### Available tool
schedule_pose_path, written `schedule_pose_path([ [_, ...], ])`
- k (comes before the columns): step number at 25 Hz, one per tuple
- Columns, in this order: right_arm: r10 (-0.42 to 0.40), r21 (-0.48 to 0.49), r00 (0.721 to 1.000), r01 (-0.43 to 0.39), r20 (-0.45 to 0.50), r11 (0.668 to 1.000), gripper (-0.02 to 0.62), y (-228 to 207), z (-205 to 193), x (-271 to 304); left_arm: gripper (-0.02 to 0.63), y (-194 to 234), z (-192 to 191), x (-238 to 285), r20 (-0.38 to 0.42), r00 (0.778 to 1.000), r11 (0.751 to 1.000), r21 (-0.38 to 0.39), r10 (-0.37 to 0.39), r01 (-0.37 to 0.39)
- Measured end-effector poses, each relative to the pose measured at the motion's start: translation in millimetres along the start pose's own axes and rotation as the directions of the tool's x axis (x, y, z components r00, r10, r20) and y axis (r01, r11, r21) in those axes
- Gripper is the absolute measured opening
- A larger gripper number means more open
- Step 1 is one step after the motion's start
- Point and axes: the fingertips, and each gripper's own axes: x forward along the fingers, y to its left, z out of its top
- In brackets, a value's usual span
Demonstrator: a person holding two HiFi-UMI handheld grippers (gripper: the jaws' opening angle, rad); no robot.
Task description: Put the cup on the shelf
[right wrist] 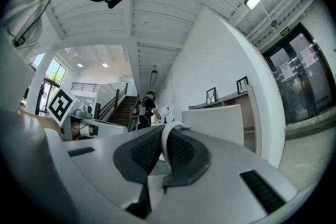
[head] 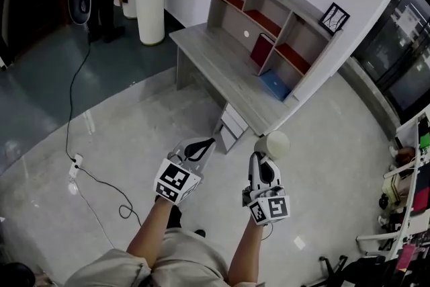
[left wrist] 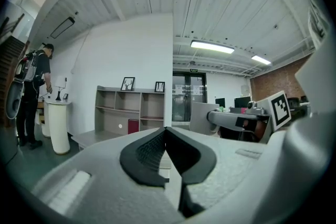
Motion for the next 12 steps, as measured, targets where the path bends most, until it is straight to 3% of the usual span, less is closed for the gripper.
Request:
schedule_pose_path([
  [5, 0.015, -0.008, 1.000, -0.016, -0.020, 1.000, 0.018, -12.0, -3.3, 67.3, 0.009, 53.2, 8.3, 37.1, -0.006, 1.000, 1.000, -0.020, -0.017, 0.016],
  [8, 0.020, 0.005, 0.999, -0.020, 0.027, 1.000, 0.018, -13.1, 4.9, 111.5, 0.009, 83.4, 20.6, 53.1, -0.010, 0.998, 0.998, 0.022, -0.062, 0.062],
  [12, 0.022, 0.000, 0.999, -0.022, 0.046, 1.000, 0.018, 2.9, -1.9, 160.8, 0.009, 134.8, 23.1, 57.4, -0.005, 0.998, 0.997, 0.044, -0.068, 0.068],
])
